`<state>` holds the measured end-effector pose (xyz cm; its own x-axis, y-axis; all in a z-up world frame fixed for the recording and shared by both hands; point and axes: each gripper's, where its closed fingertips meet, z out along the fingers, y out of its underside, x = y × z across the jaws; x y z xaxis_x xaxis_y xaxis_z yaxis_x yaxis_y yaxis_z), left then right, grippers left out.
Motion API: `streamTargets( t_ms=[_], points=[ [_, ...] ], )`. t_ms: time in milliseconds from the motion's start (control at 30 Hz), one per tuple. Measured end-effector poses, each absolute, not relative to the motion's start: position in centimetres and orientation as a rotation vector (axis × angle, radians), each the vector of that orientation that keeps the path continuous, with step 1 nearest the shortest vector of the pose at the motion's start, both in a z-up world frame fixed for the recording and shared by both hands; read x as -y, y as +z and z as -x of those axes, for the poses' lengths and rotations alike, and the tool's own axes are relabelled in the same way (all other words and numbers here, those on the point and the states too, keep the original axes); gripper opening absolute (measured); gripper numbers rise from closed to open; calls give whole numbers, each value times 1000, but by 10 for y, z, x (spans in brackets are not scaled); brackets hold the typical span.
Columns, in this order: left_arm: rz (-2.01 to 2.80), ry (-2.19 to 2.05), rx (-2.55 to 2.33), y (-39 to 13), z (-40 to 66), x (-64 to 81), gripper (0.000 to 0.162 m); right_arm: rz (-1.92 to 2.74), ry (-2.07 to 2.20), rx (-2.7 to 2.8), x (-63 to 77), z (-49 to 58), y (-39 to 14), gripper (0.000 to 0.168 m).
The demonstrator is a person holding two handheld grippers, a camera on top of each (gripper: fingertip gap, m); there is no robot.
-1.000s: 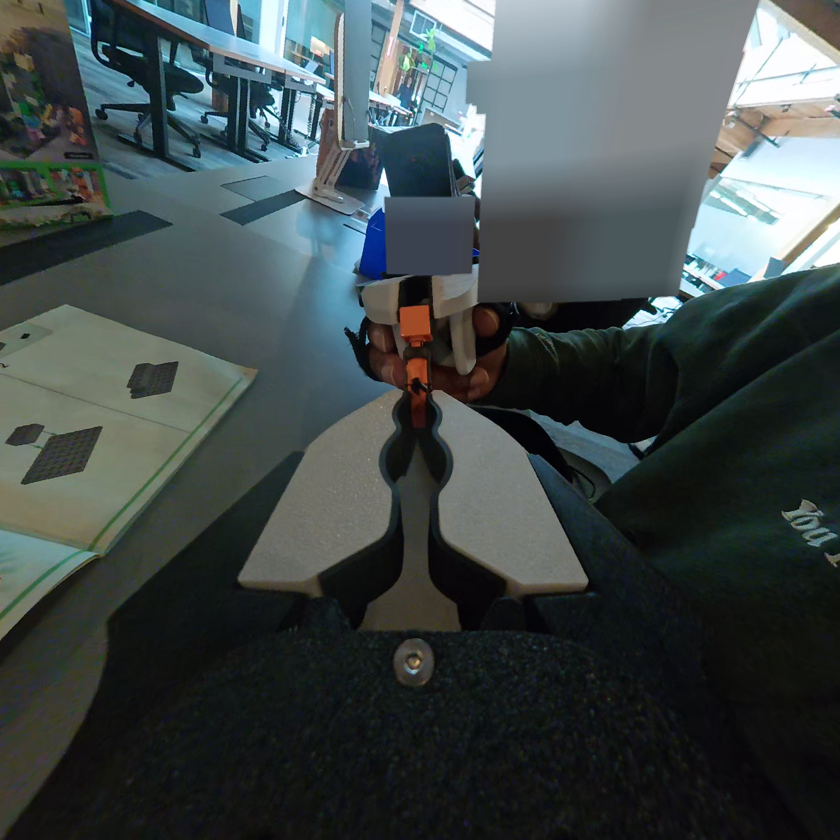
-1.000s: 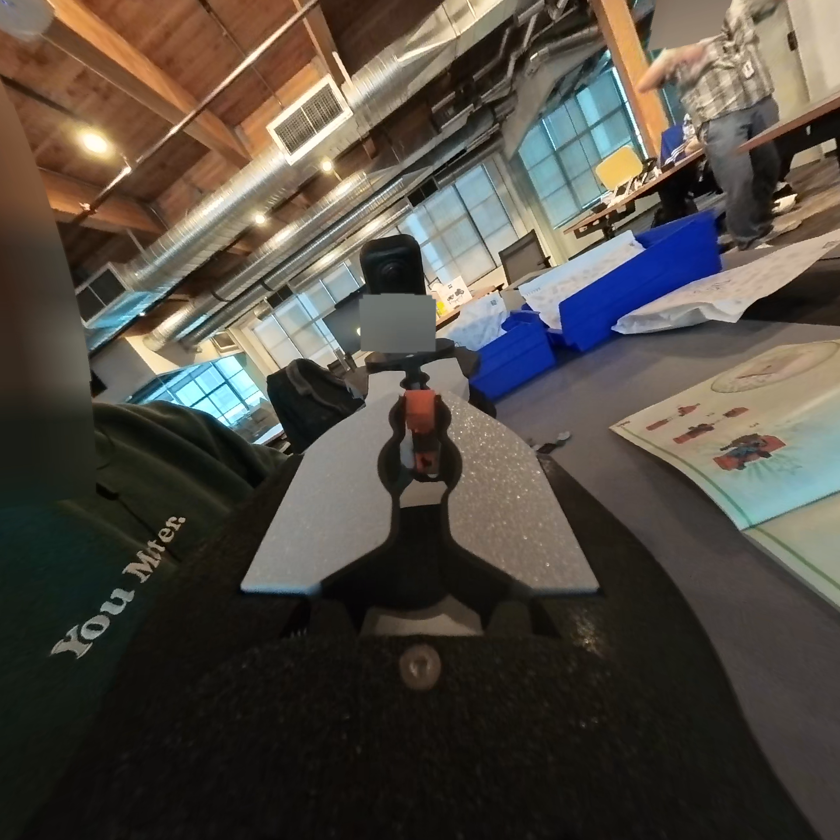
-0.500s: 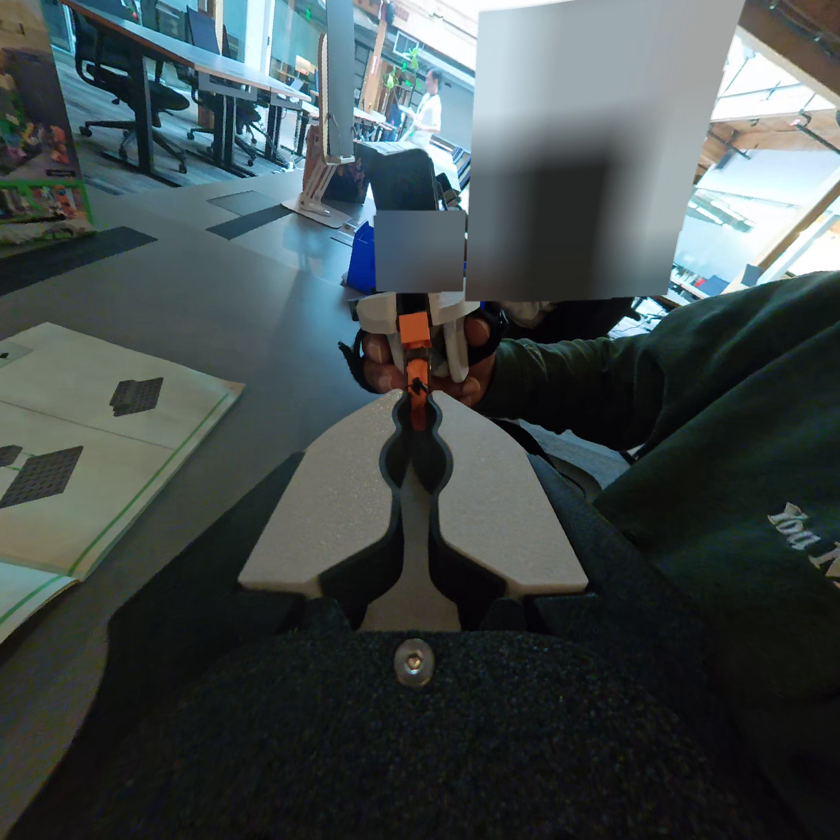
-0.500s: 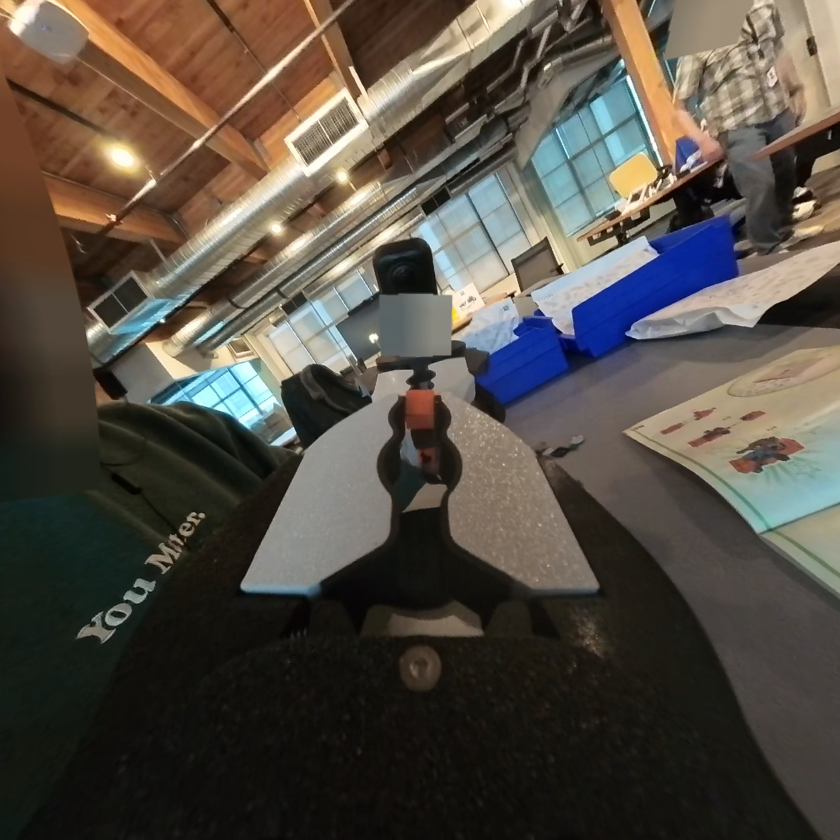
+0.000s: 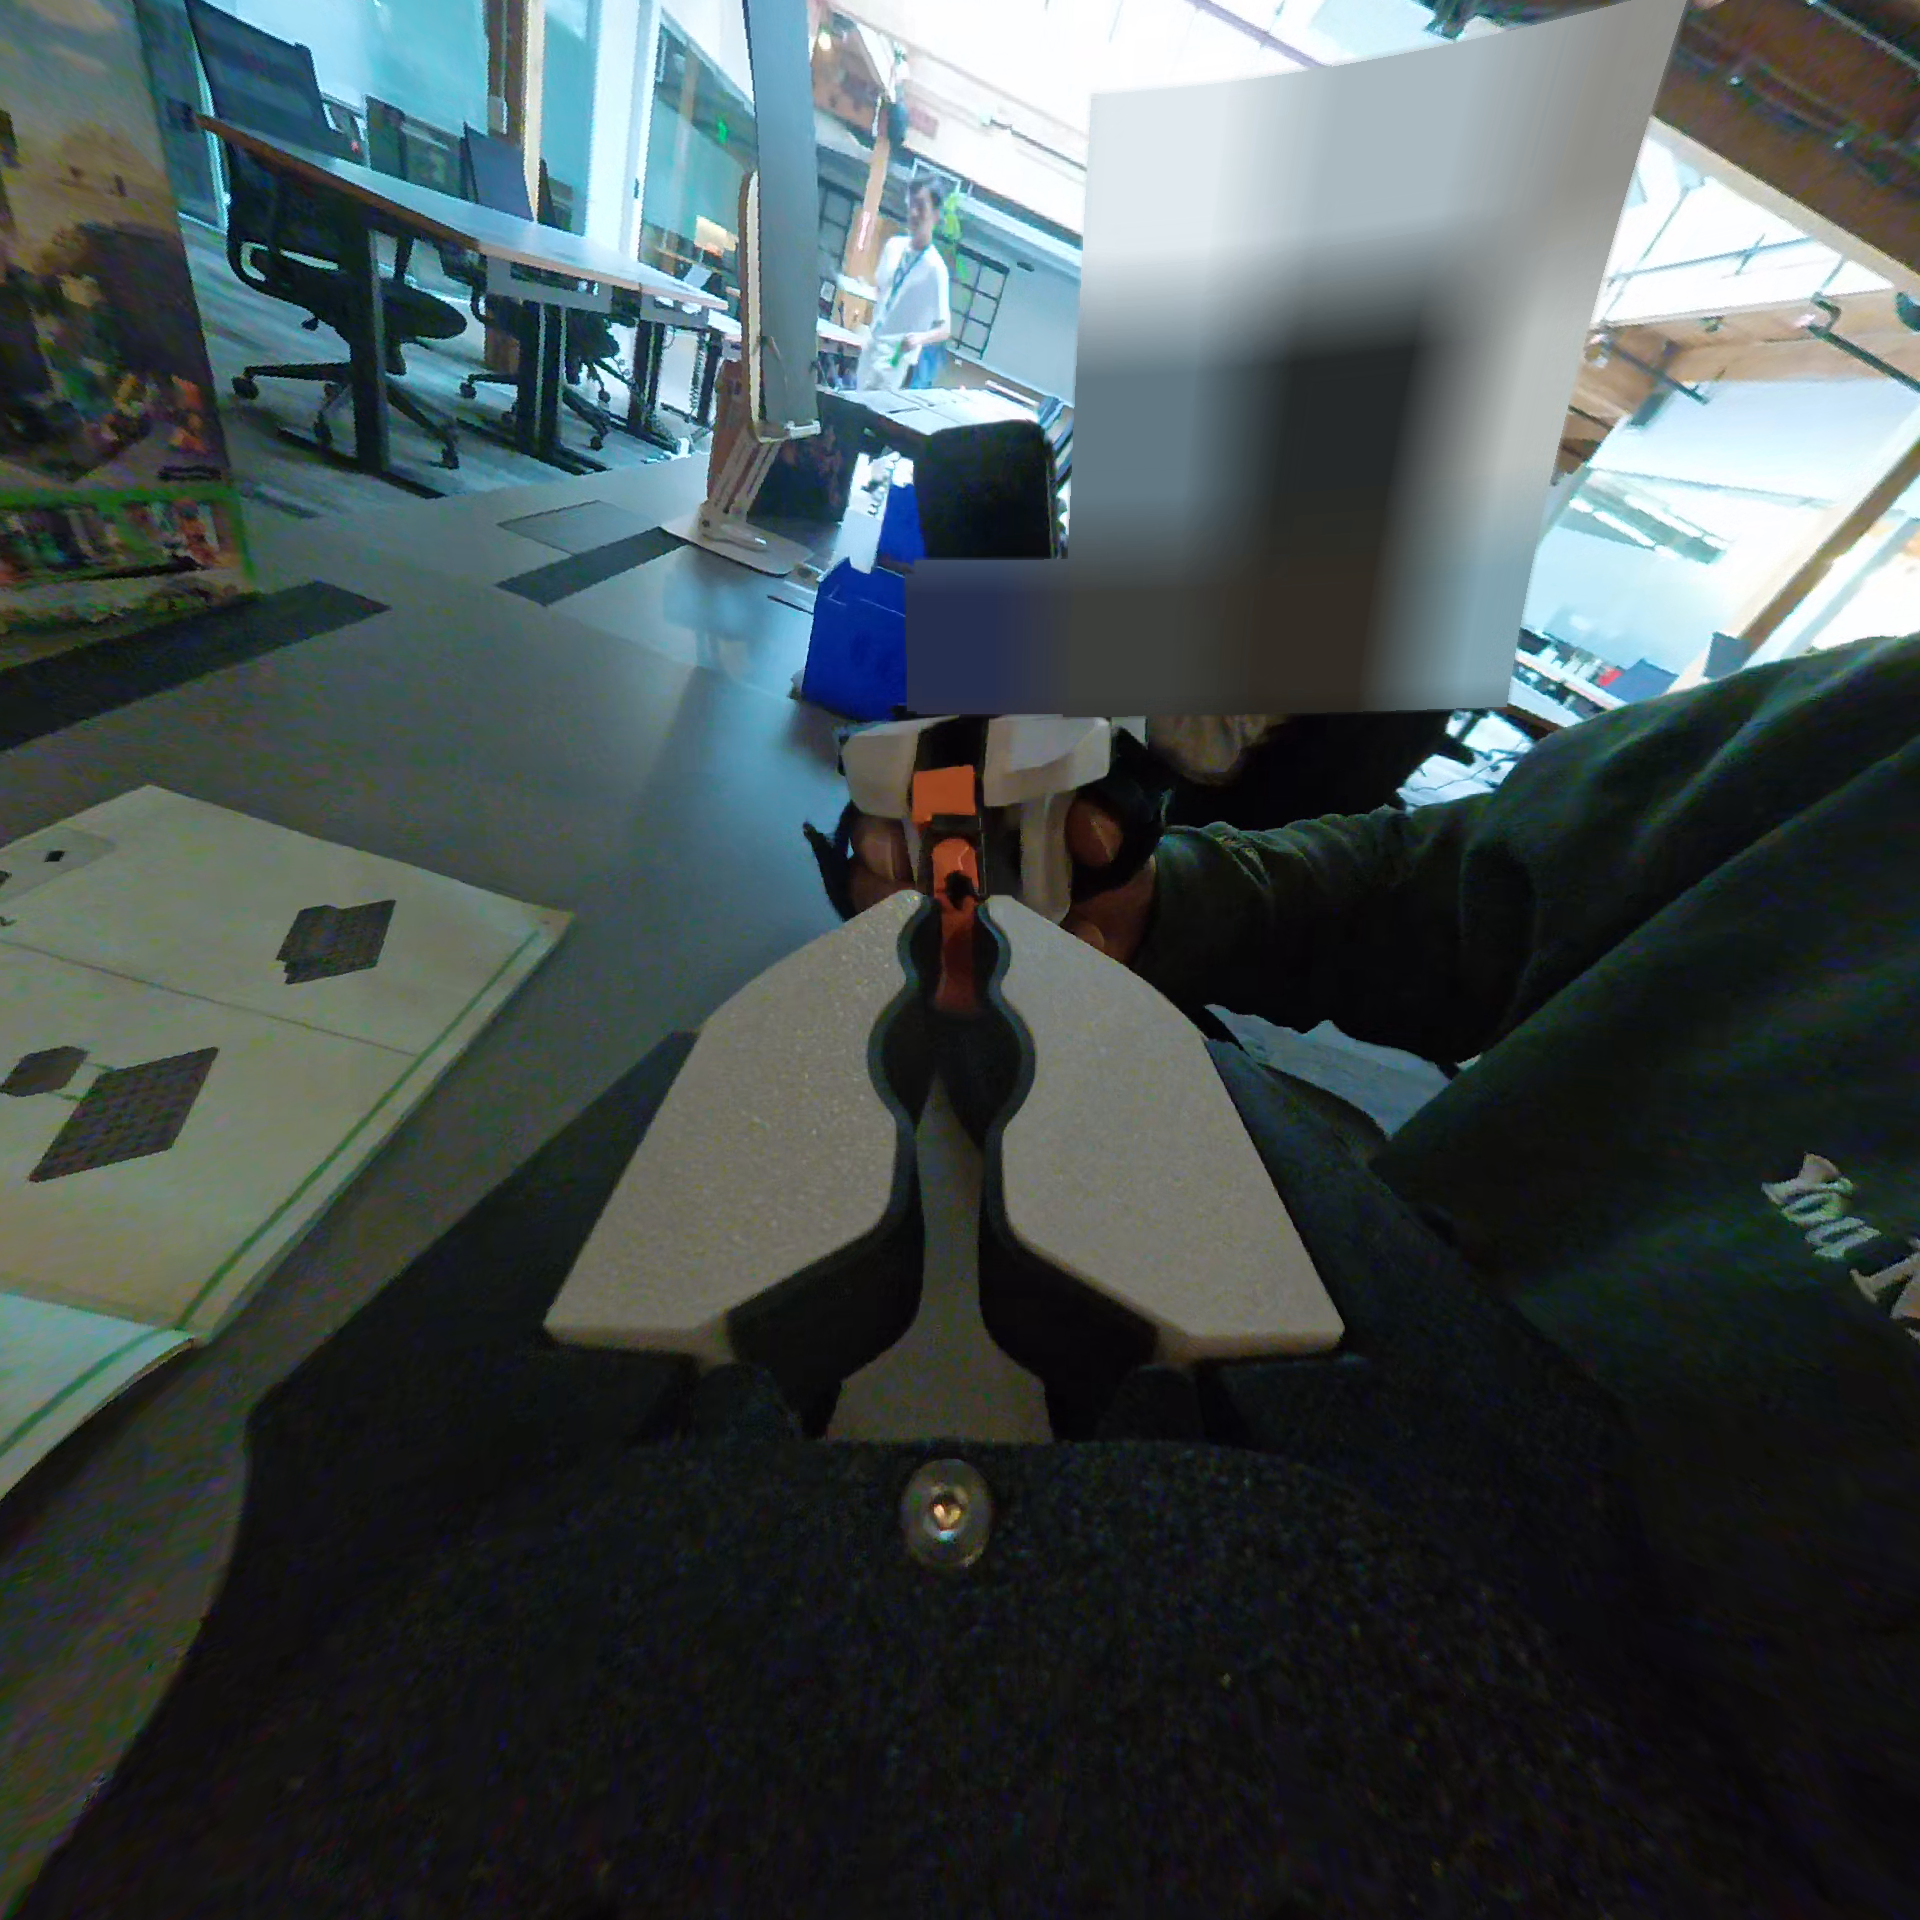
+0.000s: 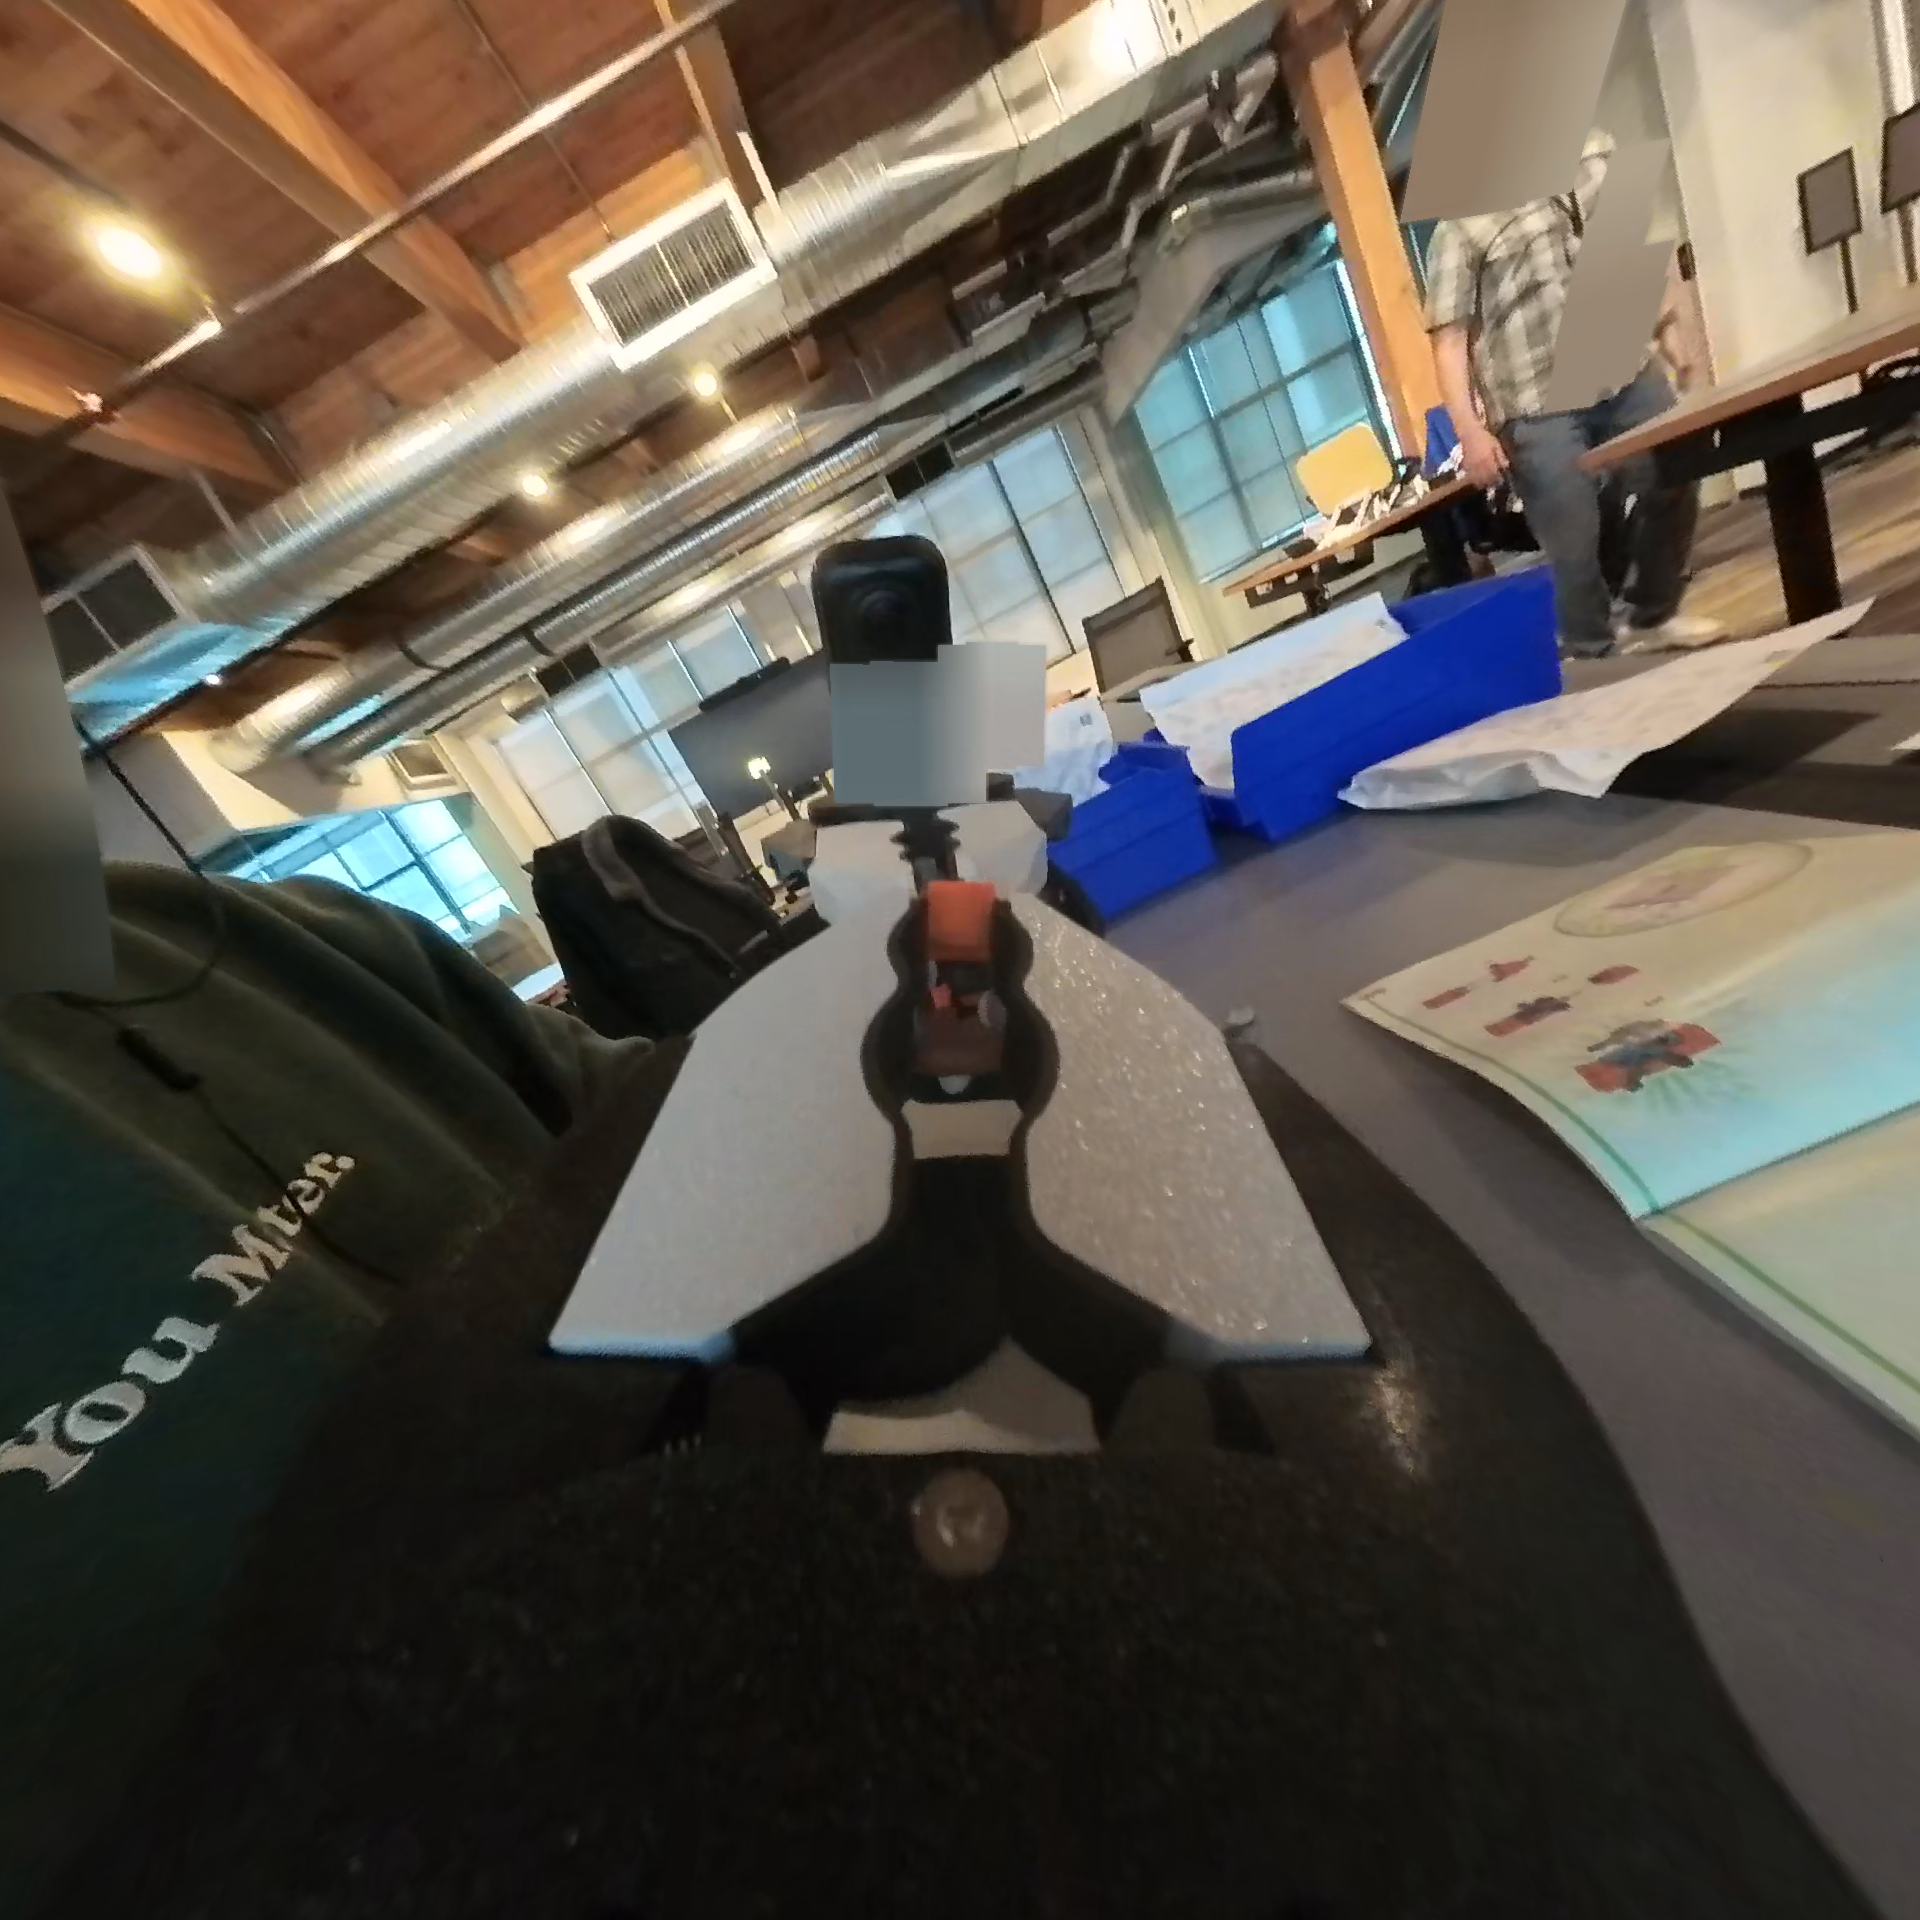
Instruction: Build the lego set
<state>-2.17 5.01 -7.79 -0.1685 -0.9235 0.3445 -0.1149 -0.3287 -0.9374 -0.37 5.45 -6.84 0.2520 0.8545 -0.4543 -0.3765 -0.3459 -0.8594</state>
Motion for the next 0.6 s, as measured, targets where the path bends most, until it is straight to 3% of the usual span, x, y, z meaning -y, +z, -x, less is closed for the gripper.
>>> streamTargets(
  t_ms=[600],
  points=[
    [1447,-1521,-1223,-80,26,-55,5,1394,1387,471,-57,10,-77,12]
  ],
)
